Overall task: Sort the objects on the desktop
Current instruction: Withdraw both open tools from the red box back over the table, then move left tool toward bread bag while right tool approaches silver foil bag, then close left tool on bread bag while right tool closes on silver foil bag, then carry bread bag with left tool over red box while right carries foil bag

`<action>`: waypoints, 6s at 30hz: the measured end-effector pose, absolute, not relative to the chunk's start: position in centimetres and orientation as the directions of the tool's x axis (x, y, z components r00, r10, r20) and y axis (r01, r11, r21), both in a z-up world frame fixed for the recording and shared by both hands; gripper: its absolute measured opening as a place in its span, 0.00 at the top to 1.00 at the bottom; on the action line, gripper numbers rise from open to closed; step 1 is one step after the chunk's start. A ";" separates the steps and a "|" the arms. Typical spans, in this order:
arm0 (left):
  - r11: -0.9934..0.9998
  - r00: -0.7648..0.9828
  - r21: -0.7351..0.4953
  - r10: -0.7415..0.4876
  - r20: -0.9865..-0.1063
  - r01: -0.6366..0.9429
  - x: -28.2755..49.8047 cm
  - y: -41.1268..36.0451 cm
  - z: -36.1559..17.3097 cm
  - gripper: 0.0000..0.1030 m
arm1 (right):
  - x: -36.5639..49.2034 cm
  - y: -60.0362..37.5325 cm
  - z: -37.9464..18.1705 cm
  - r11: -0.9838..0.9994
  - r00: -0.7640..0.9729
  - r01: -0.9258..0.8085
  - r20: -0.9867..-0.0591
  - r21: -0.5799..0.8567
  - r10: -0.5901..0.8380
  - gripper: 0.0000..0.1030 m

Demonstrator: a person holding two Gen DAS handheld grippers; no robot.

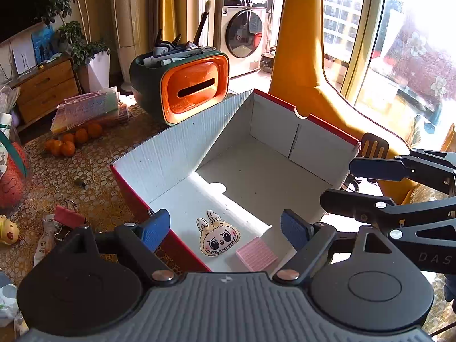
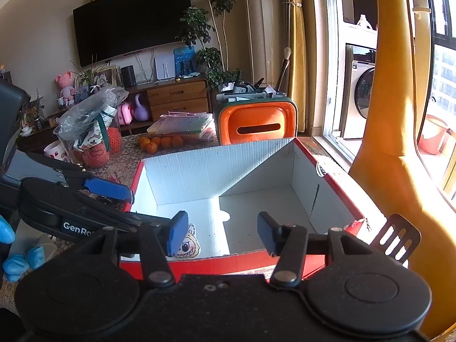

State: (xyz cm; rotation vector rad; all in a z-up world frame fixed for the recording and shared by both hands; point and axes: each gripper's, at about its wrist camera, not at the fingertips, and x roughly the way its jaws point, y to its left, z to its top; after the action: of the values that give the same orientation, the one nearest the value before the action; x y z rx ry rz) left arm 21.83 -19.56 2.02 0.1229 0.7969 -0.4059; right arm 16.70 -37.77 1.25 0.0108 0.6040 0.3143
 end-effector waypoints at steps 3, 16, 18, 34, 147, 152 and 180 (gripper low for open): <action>0.921 0.633 -0.079 -0.323 -0.703 0.382 20.8 -18.5 2.6 0.18 | 15.9 -37.2 1.7 0.950 0.780 -0.294 -0.549 0.101 0.300 0.43; 0.935 0.694 -0.044 -0.292 -0.658 0.351 15.8 -14.3 3.3 0.18 | 12.0 -33.9 3.2 0.940 0.780 -0.324 -0.533 0.106 0.328 0.38; 0.939 0.704 -0.034 -0.281 -0.652 0.343 15.0 -13.5 3.3 0.18 | 11.5 -33.4 3.4 0.938 0.779 -0.329 -0.531 0.107 0.334 0.37; 0.969 0.745 -0.032 -0.208 -0.633 0.244 9.6 -5.7 3.3 0.18 | 9.0 -27.8 3.7 0.917 0.766 -0.386 -0.520 0.096 0.377 0.26; 0.995 0.745 0.088 0.031 -0.667 0.038 13.4 7.0 -9.3 0.55 | 20.5 -7.3 -8.4 0.766 0.552 -0.643 -0.678 0.025 0.485 0.53; 0.996 0.749 0.080 0.021 -0.662 0.043 12.8 6.3 -8.5 0.55 | 19.3 -8.6 -7.4 0.771 0.557 -0.636 -0.663 0.047 0.500 0.53; 0.988 0.787 0.025 -0.106 -0.608 0.152 8.4 -2.5 0.0 0.55 | 12.1 -20.5 0.1 0.817 0.631 -0.550 -0.554 0.174 0.543 0.53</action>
State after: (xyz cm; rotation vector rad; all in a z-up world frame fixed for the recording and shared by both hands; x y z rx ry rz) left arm 8.45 -2.48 -0.01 0.0737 0.6501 -0.1388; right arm 12.05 -20.53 0.11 -0.0118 0.6302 0.6260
